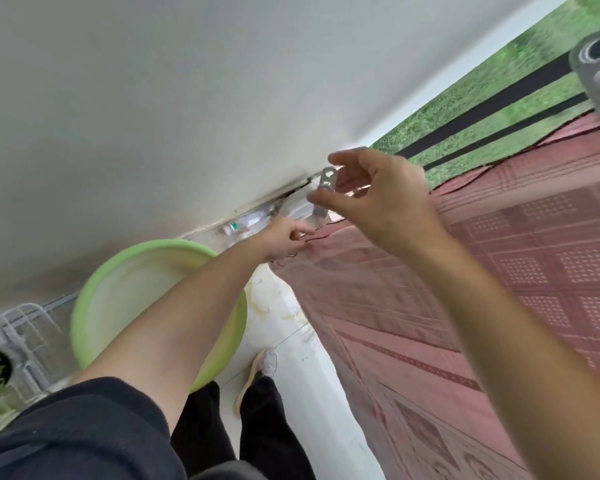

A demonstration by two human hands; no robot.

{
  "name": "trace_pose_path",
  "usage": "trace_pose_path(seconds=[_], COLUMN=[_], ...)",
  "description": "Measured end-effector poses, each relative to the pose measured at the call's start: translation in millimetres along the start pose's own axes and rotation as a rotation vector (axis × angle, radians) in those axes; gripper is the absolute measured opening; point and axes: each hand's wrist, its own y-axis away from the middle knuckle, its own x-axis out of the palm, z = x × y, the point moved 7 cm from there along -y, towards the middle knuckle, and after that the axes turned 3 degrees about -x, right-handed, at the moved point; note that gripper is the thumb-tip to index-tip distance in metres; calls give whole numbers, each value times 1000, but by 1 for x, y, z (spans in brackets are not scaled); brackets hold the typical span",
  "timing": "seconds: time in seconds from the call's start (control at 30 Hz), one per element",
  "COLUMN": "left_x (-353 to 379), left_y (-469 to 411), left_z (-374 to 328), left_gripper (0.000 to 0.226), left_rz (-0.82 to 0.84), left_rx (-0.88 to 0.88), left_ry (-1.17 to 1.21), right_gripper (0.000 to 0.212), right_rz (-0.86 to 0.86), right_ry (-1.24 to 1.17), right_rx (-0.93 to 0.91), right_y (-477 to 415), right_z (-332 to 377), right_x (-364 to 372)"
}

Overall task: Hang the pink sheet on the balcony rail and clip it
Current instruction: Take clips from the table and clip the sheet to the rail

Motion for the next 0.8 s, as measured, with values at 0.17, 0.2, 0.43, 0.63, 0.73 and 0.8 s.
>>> trace_pose_path(seconds=[0.17, 0.2, 0.43, 0.63, 0.73, 0.8], left_x=[13, 16, 18, 14, 6, 3], left_y=[-14, -16, -27, -38, -40, -39], left_z=[-7, -4, 19, 13, 5, 2], left_gripper=[59, 64, 66, 57, 28, 18], left_rz=[35, 60, 157, 250, 188, 142], left_rx=[109, 92, 87, 92, 109, 124], left_ry=[-31, 23, 238, 206, 160, 154], right_gripper=[37, 35, 43, 44, 44, 42], right_rz=[32, 51, 107, 127, 143, 165], right_ry=[154, 186, 310, 305, 315, 333], right_rx=[115, 146, 274, 306, 310, 303], right_y=[-62, -70, -96, -102, -103, -105], right_z=[-13, -19, -56, -66, -67, -68], right_x=[13, 17, 53, 67, 71, 74])
